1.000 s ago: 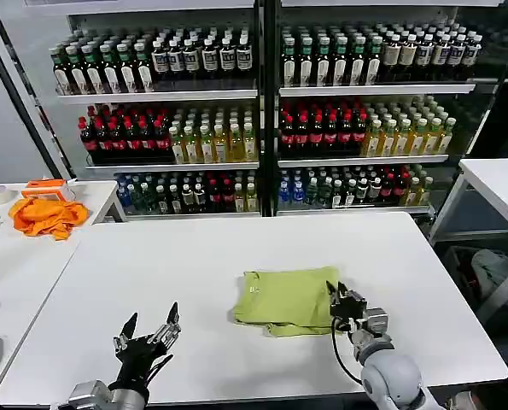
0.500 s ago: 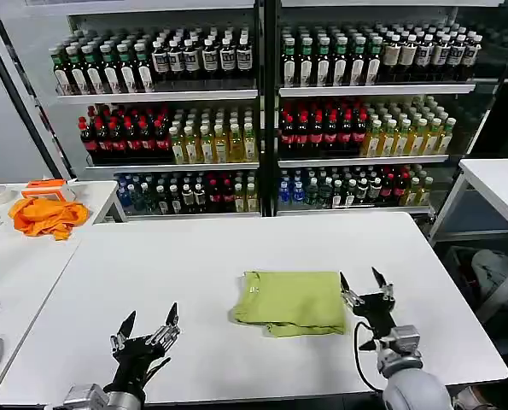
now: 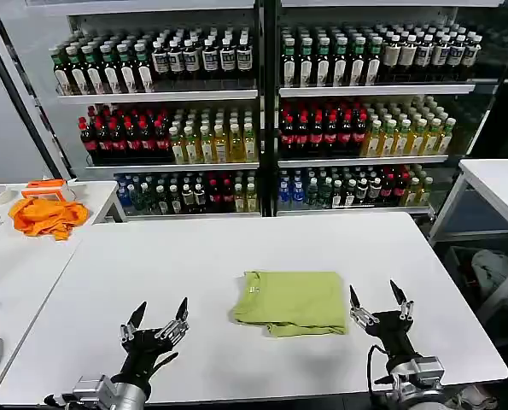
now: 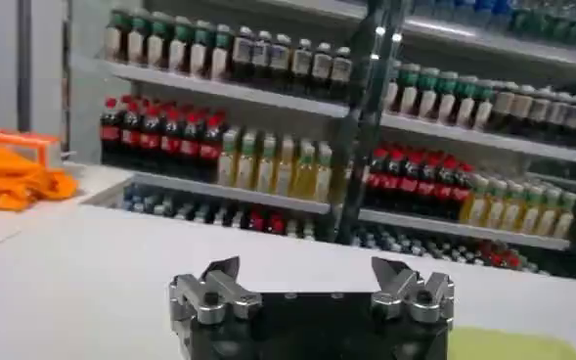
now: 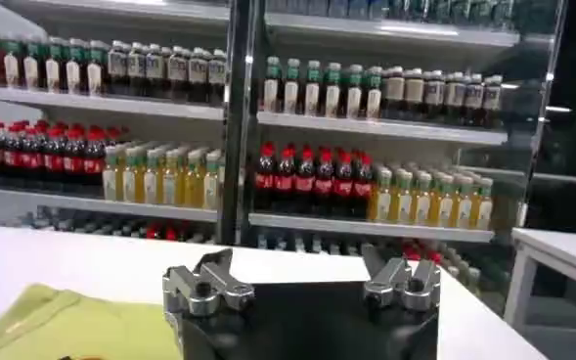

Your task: Fold and organize the clothes.

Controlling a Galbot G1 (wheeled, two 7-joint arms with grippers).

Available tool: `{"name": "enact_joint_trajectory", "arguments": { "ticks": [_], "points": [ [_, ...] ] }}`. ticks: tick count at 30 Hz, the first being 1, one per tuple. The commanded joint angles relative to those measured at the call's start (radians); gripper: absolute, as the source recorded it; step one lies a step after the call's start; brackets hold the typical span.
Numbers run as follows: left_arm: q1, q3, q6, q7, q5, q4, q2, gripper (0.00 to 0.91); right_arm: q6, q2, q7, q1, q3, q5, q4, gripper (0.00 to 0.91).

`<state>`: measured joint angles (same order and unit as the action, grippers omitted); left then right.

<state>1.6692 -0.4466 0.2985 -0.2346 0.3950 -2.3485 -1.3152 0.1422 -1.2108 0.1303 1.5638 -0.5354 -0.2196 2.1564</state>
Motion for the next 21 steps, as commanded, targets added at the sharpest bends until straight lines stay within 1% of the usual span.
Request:
{"name": "enact_joint_trajectory", "arguments": {
  "ticks": [1, 5, 8, 13, 17, 21],
  "points": [
    [-0.036, 0.015, -0.007, 0.044, -0.019, 0.023, 0.022, 0.907, -0.017, -0.038, -0.011, 0.098, -0.035, 0.014, 0.078, 0.907],
    [-0.040, 0.029, -0.026, 0.054, -0.047, 0.029, 0.031, 0.907, -0.030, -0.051, -0.030, 0.117, -0.036, 0.017, 0.090, 0.907],
    [-0.039, 0.034, -0.035, 0.056, -0.054, 0.028, 0.033, 0.907, -0.026, -0.065, -0.029, 0.124, -0.033, 0.054, 0.102, 0.907],
    [-0.036, 0.041, -0.026, 0.061, -0.059, 0.033, 0.043, 0.907, -0.026, -0.083, -0.024, 0.134, -0.028, 0.081, 0.118, 0.907],
    [-0.027, 0.039, -0.028, 0.065, -0.063, 0.021, 0.049, 0.907, -0.034, -0.088, -0.044, 0.140, -0.028, 0.108, 0.119, 0.907],
    [-0.034, 0.031, -0.031, 0.069, -0.078, 0.029, 0.054, 0.907, -0.036, -0.093, -0.040, 0.149, -0.023, 0.124, 0.129, 0.907]
  ]
}}
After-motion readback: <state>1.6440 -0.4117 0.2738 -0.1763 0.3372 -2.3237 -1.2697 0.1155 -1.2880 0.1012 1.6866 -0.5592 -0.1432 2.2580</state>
